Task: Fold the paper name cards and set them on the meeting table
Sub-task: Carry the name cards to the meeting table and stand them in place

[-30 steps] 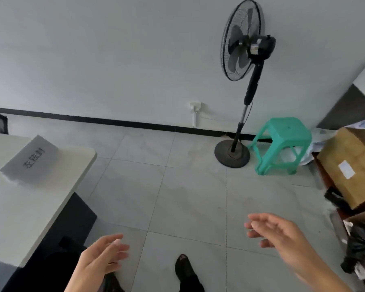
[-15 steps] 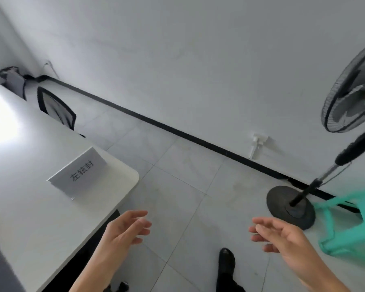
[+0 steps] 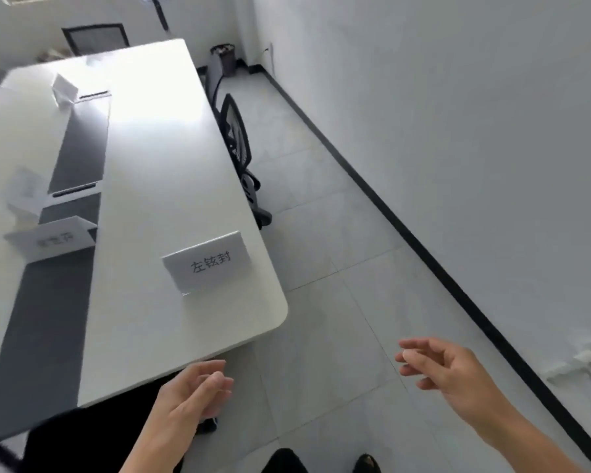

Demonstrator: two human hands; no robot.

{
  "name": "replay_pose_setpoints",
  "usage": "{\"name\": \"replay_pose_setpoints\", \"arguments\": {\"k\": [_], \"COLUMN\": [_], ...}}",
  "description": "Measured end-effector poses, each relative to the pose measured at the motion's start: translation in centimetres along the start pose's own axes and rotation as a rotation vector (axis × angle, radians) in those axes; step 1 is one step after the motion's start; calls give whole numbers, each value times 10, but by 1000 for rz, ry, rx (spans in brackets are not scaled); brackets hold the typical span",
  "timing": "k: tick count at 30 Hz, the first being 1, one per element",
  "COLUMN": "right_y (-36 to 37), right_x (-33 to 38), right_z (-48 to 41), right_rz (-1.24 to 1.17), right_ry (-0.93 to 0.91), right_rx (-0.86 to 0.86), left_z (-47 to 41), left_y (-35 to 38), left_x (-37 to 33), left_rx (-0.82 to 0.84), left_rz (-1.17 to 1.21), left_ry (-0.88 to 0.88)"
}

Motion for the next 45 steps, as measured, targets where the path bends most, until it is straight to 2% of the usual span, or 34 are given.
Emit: {"name": "replay_pose_setpoints", "arguments": {"k": [8,12,18,22,26,31,36,40,45], "right_y": [73,118,176,212,252,305,333,329,321], "right_x": [47,73,107,106,90,70,51,48,79], "right_z": [-106,-145,-200,-238,-281,-336,-372,-381,-383], "right_rz": [133,167,215,312,523,935,1124,1110,840], "right_ry": [27,-13,-42,-34,-78,-206,-140,-135,-134], "right_rx": [244,281,310,340,389,482,633,642,660], "left_z": [-30,-85,-170,-222,-270,-312,-323,-321,-321], "left_y": [-38,-67,-107,-126,-135,-121,-115,-119,-136], "left_x": [19,12,-23,-21,-1,11,12,9,-8], "left_rx": [-203,-234,-218,-218,-297,-296,-462,-515,-568], "left_rz": [122,171,178,106,-41,-135,-190,-236,-199], "left_ry": [-187,-180,-56,-84,-150,-230,-223,-132,-55]}}
Point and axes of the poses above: each hand's wrist, its own z-axis away from the middle knuckle, its own y-axis out of the palm, x = y × z, the point moved 1 cm from there along -z, towards the middle knuckle, and after that the axes turned 15 degrees about -z, right-handed, at the moved point
